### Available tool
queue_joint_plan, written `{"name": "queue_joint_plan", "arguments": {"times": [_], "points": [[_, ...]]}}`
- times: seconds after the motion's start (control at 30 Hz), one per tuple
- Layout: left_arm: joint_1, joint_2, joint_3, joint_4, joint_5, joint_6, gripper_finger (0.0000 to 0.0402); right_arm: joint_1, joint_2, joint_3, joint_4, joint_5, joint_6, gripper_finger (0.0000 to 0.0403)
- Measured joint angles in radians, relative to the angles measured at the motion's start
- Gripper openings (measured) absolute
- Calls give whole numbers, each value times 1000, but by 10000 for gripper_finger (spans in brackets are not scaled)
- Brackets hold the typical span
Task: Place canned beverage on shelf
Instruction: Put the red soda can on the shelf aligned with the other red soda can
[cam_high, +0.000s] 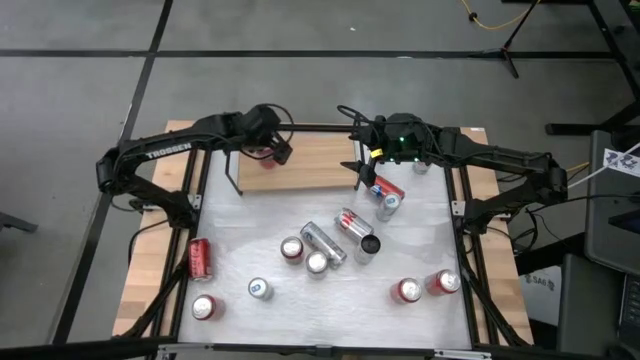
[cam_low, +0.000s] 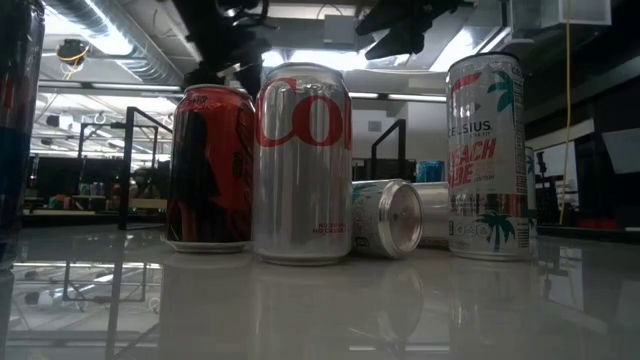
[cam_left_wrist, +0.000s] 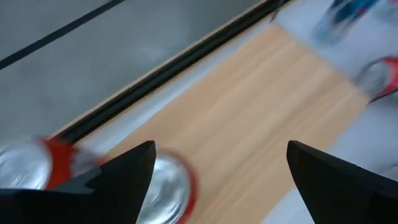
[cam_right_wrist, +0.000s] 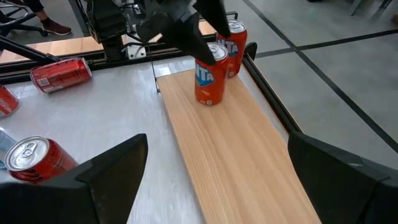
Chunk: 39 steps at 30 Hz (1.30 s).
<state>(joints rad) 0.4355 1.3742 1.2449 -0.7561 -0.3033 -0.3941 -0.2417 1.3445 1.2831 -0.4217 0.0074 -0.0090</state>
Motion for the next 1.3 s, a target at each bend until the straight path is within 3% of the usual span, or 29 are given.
{"name": "queue_joint_plan", "arguments": {"times": [0.3, 0.87, 1.3], "points": [[-4, 46, 0, 27, 2, 92, 344, 0, 0, 0, 0, 0, 0, 379], [-9, 125, 0, -3, 3, 151, 220, 0, 0, 0, 0, 0, 0, 379], [-8, 137, 0, -122, -60, 135, 203, 0, 0, 0, 0, 0, 0, 379]]}}
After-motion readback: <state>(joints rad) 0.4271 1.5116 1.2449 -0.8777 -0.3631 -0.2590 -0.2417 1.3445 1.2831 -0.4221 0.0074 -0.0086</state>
